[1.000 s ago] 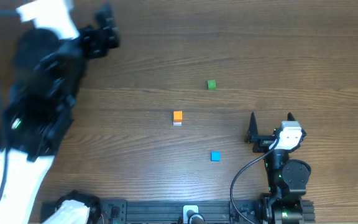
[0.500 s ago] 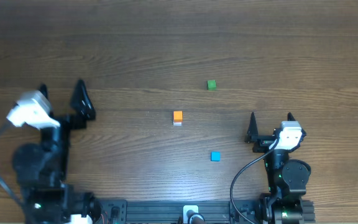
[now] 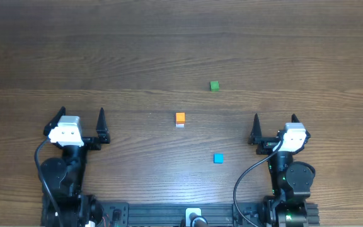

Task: Stack Cubes

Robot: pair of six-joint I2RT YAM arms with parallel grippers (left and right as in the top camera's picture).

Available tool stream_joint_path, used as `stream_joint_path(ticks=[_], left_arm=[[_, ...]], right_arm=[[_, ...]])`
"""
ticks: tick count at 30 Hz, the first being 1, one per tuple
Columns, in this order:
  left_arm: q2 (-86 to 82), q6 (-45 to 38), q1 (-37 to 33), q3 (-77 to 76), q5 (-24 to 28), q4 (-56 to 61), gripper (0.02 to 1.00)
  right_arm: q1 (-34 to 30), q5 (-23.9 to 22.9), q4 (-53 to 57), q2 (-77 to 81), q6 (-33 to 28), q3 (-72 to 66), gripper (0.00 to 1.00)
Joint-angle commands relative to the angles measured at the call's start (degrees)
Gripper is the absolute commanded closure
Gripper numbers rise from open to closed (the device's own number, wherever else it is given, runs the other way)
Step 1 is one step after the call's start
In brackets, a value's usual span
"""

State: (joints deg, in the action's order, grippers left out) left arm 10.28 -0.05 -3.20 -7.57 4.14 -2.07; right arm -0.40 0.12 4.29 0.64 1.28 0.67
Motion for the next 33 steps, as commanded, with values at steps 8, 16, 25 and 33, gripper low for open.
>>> stream_joint_path(ticks=[8, 16, 25, 33], left_arm=[[-0.6, -1.2, -0.3, 0.5, 0.6, 0.3, 0.02], [-0.6, -1.2, -0.3, 0.5, 0.6, 0.3, 0.02], [-0.6, -1.2, -0.3, 0.5, 0.6, 0.3, 0.02], [-0.6, -1.2, -0.3, 0.5, 0.6, 0.3, 0.02]], right_arm=[[-0.3, -1.4, -2.0, -0.3, 2.3, -0.3, 0.007], [-0.3, 9.3, -1.3, 11.7, 9.3, 10.3, 0.007], [0.8, 12.5, 20.7, 50.8, 7.1, 47.6, 0.007], [11.5, 10.3, 37.4, 80.7, 3.8, 74.5, 0.009]])
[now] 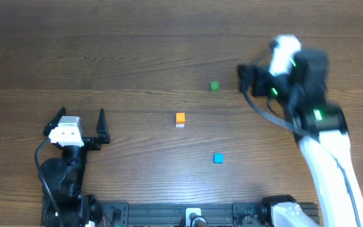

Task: Stack Cubes

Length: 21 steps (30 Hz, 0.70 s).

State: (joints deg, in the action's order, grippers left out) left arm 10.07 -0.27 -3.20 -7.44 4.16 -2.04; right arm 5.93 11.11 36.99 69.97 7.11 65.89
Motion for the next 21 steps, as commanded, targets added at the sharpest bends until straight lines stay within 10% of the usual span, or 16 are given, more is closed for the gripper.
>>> stream_joint_path(ticks=[1, 21], left_arm=[[-0.4, -1.0, -0.3, 0.4, 0.5, 0.3, 0.02], [-0.4, -1.0, -0.3, 0.4, 0.5, 0.3, 0.02]], right_arm=[[6.2, -0.7, 5.9, 14.3, -2.0, 11.3, 0.007], [12.5, -12.5, 12.7, 47.0, 5.3, 23.3, 0.007]])
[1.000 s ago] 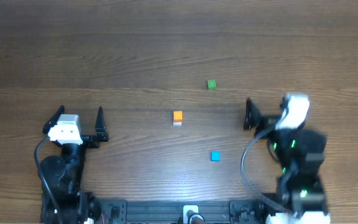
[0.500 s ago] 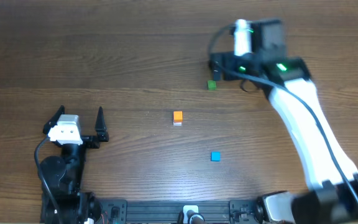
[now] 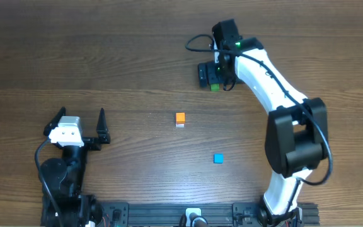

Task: Stack Cubes

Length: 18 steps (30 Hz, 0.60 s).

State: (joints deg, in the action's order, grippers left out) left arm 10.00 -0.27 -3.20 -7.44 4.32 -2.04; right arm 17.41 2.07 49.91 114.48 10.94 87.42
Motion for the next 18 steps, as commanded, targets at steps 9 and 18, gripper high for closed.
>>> stream_joint_path(ticks=[9, 18], left_arm=[[-0.3, -1.0, -0.3, 0.4, 0.4, 0.3, 0.02], [-0.3, -1.0, -0.3, 0.4, 0.4, 0.3, 0.02]], right_arm=[[2.3, -5.2, -3.0, 7.9, 4.3, 1.8, 0.02], [2.9, -6.9, -3.6, 8.4, 7.1, 1.8, 0.367]])
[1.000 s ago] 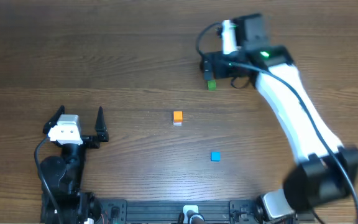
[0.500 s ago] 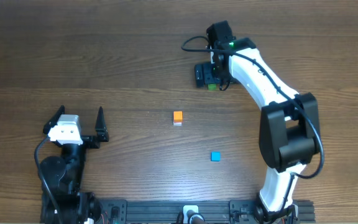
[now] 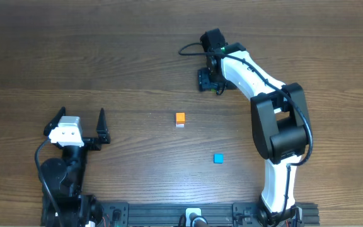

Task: Stack Cubes

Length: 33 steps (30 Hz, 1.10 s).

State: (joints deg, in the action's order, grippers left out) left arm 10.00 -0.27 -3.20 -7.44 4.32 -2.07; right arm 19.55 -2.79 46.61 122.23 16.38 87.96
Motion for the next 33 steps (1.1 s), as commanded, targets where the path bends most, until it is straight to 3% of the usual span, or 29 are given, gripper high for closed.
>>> stream_joint_path(ticks=[1, 3, 16, 22, 30, 33], left_arm=[[-0.3, -1.0, -0.3, 0.4, 0.4, 0.3, 0.02], [-0.3, -1.0, -0.3, 0.4, 0.4, 0.3, 0.02], [-0.3, -1.0, -0.3, 0.4, 0.4, 0.3, 0.02], [-0.3, -1.0, -0.3, 0.4, 0.4, 0.3, 0.02], [-0.3, -1.0, -0.3, 0.4, 0.4, 0.3, 0.02], [-0.3, -1.0, -0.3, 0.4, 0.4, 0.3, 0.02]], right_arm=[[0.8, -2.1, -0.4, 0.7, 1.7, 1.3, 0.406], [1.0, -2.1, -0.4, 0.7, 1.6, 1.3, 0.522], [1.2, -2.1, -0.5, 0.7, 1.7, 1.3, 0.794], [1.3, -2.7, 0.7, 0.5, 2.9, 2.5, 0.978], [4.3, -3.1, 14.4, -2.1, 3.6, 13.5, 0.989], [8.3, -3.3, 21.6, -5.0, 6.6, 18.6, 0.989]])
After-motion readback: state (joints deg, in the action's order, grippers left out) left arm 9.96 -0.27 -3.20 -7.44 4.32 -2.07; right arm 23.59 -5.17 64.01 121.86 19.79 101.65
